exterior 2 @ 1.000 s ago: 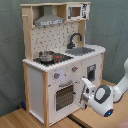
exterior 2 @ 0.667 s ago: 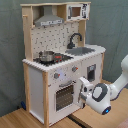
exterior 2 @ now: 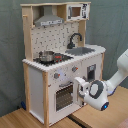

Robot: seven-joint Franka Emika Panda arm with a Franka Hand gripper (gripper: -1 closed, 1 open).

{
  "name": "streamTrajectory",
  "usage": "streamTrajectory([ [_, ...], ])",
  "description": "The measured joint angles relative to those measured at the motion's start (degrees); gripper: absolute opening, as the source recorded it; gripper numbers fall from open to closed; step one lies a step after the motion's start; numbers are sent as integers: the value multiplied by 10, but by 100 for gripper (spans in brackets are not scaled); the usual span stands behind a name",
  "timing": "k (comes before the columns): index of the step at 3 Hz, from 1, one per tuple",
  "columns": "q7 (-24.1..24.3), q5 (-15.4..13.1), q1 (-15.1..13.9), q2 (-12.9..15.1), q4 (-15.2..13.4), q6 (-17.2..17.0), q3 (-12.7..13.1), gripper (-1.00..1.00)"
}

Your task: Play with the kitchen

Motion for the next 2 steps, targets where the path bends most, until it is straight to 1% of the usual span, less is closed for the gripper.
streamTrajectory([
  [1,-40,-21,0,9,-2,20,-29,100],
  [2,-2,-23,0,22,-29,39,-54,100],
])
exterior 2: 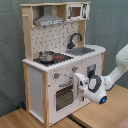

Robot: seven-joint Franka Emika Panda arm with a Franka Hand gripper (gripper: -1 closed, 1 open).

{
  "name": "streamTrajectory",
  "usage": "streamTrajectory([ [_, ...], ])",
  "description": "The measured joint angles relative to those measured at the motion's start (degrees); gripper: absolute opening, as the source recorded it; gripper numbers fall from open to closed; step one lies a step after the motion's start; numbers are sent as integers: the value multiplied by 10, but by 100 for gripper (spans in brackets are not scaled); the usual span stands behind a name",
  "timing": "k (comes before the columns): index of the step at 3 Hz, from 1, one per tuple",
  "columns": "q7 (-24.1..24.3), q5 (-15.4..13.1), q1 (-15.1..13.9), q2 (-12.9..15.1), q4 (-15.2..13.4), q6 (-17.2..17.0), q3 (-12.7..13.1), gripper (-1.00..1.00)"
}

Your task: Play with the kitchen

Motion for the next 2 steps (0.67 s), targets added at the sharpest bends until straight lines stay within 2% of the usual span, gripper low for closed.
streamTrajectory([
  [1,9,0,-4,5,1,0,0,100],
  [2,9,0,-4,5,1,0,0,-100],
])
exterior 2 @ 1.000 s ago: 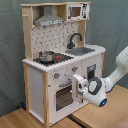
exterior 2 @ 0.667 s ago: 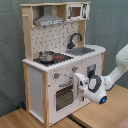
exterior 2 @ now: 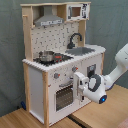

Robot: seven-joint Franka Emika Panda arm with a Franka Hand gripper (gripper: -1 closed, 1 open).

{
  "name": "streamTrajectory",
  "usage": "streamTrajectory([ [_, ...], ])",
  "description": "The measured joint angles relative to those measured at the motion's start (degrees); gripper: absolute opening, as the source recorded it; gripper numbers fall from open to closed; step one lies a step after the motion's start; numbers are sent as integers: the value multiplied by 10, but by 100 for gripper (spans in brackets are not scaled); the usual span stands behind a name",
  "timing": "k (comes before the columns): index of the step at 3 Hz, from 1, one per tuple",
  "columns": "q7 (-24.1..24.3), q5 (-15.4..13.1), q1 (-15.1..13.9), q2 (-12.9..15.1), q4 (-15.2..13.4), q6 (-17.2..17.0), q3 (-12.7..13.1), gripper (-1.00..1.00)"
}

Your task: Play with the kitchen

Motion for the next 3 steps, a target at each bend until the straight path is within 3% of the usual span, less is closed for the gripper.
streamTrajectory([
  [3,-70,131,78,7,-6,-64,11,-100],
])
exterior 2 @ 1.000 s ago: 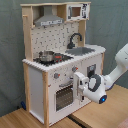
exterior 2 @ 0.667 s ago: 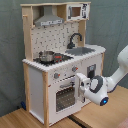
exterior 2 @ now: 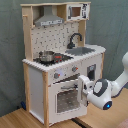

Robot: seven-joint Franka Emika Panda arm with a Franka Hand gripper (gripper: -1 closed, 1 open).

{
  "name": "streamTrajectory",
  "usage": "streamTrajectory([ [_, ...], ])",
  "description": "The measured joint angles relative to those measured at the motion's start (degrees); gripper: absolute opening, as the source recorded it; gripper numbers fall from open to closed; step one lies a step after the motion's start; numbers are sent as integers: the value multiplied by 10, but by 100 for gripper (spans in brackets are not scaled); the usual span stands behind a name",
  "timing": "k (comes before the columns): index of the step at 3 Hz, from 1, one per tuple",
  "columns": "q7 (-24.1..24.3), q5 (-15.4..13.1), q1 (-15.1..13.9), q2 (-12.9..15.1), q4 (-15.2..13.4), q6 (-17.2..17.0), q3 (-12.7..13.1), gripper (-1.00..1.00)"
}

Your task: Play with the kitchen

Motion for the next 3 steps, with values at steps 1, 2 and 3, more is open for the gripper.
streamTrajectory([
  [1,-17,38,16,0,9,-29,21,-100],
  [2,-36,73,16,0,29,-54,50,-100],
  [3,-61,87,15,0,37,-58,57,-100],
])
